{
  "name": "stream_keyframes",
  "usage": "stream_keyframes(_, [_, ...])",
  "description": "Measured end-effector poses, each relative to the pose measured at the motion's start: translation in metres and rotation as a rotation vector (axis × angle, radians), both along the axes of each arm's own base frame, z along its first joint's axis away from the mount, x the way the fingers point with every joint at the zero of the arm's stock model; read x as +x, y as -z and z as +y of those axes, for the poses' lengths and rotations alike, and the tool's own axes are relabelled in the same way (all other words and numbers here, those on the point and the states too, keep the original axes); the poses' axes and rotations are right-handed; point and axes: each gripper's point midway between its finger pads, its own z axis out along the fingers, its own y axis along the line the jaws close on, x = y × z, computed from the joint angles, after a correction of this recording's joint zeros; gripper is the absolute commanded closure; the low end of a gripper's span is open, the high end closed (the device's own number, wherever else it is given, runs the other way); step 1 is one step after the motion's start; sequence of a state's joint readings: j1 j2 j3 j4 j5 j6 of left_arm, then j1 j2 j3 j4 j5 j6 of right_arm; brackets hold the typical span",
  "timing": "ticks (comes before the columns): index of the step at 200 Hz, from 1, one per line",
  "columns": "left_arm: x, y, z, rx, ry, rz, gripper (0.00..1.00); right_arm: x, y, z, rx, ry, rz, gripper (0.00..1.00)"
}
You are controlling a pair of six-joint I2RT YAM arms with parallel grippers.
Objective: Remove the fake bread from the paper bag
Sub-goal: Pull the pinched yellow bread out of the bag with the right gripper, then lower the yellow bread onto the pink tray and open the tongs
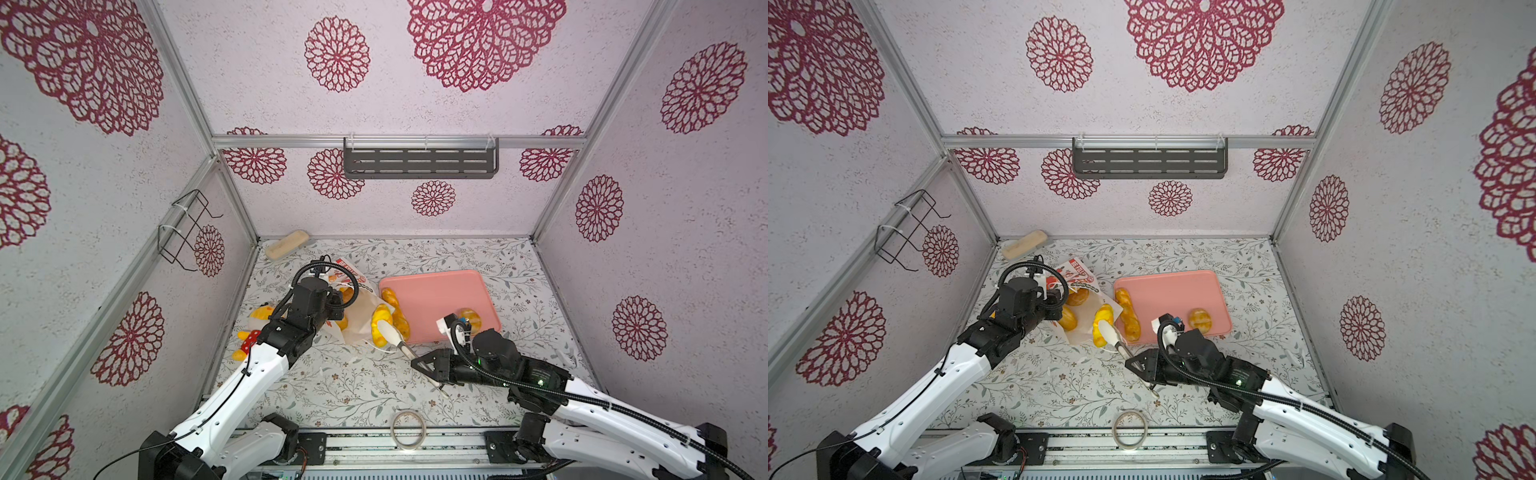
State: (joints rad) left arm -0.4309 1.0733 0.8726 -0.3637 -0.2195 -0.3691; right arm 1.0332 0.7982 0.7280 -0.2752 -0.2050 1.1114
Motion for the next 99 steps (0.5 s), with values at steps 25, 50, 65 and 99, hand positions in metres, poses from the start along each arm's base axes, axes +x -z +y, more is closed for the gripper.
stream_keyframes(25, [-0.001,0.0,0.0,0.009,0.006,0.0,1.0,0.026,-0.001,-0.024,-0.076,0.096,-0.032,1.0])
stream_keyframes(50, [-0.004,-0.001,0.001,0.016,0.015,0.001,1.0,0.068,0.017,-0.053,-0.177,0.212,-0.04,1.0])
stream_keyframes(65, [-0.006,-0.003,0.002,0.016,0.019,-0.002,1.0,0.089,0.034,-0.061,-0.252,0.225,-0.024,1.0])
stream_keyframes(99, [-0.011,-0.005,0.004,0.018,0.023,-0.001,1.0,0.117,0.062,-0.052,-0.368,0.114,-0.006,1.0])
